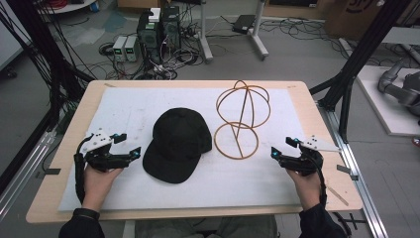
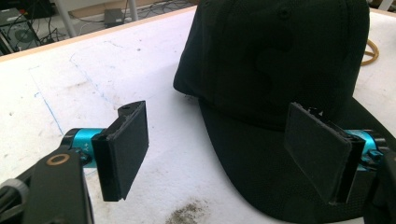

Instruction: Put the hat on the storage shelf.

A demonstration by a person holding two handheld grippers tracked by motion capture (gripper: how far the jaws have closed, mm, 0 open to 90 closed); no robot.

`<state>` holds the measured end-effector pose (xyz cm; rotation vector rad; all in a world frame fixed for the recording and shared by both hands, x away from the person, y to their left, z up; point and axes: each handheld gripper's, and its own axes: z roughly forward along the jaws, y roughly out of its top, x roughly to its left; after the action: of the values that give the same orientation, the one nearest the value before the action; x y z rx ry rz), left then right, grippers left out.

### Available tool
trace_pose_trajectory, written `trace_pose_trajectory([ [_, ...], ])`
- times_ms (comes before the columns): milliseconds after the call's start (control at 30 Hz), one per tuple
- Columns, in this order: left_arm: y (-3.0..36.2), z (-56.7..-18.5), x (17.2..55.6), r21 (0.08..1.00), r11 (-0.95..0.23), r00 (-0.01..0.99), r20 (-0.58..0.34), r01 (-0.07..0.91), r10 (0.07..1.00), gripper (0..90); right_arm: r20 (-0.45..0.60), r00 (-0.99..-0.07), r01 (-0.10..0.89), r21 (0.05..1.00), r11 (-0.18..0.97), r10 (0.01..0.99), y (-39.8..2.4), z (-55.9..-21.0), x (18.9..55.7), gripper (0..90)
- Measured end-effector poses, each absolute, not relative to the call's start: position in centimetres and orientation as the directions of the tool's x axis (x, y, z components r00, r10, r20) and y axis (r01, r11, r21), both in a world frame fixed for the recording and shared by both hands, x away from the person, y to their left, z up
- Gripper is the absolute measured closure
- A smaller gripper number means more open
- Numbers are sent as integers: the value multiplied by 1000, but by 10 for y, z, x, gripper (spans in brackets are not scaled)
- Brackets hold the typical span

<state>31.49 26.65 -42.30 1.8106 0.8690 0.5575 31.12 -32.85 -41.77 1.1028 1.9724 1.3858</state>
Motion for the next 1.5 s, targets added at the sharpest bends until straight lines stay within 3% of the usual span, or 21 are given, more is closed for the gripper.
trace_pose_trajectory([
  [667, 273, -425, 317, 923, -214, 617, -32, 320, 786, 223, 75, -599, 309, 940, 143, 797, -322, -413, 301, 247],
  [1500, 278, -427, 315, 921, -202, 611, -48, 333, 790, 221, -32, -804, 181, 938, 295, 594, -218, -408, 290, 281],
])
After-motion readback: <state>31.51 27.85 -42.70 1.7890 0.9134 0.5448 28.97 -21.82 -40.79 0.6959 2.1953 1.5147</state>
